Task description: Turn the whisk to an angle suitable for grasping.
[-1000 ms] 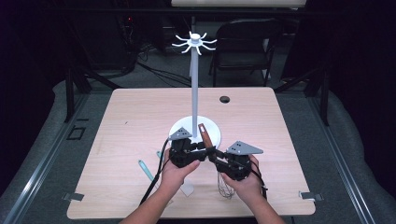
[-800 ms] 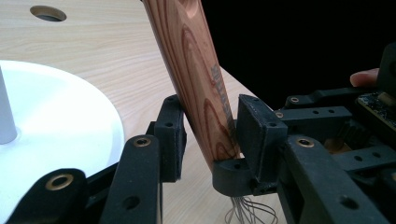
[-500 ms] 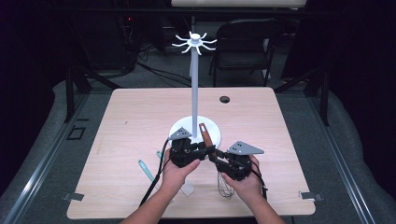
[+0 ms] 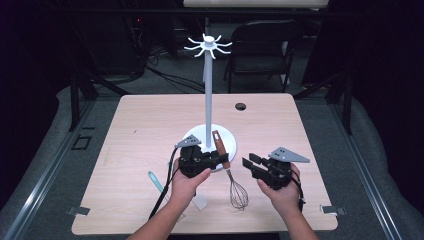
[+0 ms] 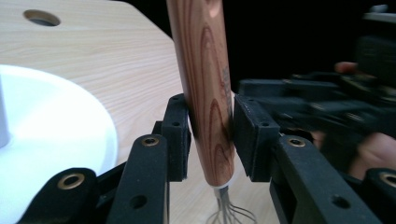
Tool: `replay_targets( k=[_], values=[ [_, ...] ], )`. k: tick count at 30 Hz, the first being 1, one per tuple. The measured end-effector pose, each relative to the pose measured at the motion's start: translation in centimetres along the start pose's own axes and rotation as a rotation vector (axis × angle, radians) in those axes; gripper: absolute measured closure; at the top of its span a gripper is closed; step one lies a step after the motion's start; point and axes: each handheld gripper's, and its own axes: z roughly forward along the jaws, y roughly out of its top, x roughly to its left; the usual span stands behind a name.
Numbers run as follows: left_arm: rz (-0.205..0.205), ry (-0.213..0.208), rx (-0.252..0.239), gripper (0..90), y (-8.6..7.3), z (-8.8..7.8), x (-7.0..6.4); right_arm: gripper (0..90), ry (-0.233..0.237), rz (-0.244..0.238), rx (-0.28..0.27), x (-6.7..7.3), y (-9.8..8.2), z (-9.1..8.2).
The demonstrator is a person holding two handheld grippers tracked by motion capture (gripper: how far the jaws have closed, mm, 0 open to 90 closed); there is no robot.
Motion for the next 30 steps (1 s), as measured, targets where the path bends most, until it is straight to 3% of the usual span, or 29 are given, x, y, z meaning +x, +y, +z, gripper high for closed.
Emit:
replay_targets(
  k=[5, 7, 10, 11, 21, 30],
  values=[
    [0.025, -0.031, 0.001, 69.2, 0.3, 0.0, -1.0, 63.6, -0.078, 0.06, 0.016, -2.9, -0.7, -0.1],
    [0.043, -0.049, 0.009, 69.9, 0.6, 0.1, -1.5, 63.6, -0.091, 0.104, 0.024, -3.8, -1.1, 0.0],
    [0.051, -0.058, 0.011, 70.8, 0.9, 0.0, -1.9, 63.6, -0.099, 0.138, 0.034, -4.7, -1.5, 0.1],
    [0.072, -0.054, 0.017, 70.9, 1.2, -0.1, -2.3, 63.6, -0.102, 0.142, 0.034, -4.8, -1.6, 0.2],
    [0.16, -0.016, 0.027, 71.1, 2.9, -1.3, -3.2, 63.3, -0.113, 0.132, 0.053, -4.8, -1.9, 0.4],
    [0.171, 0.021, 0.039, 71.1, 3.5, -2.1, -2.6, 61.8, -0.12, 0.111, 0.073, -4.6, -2.1, 0.7]
  ],
)
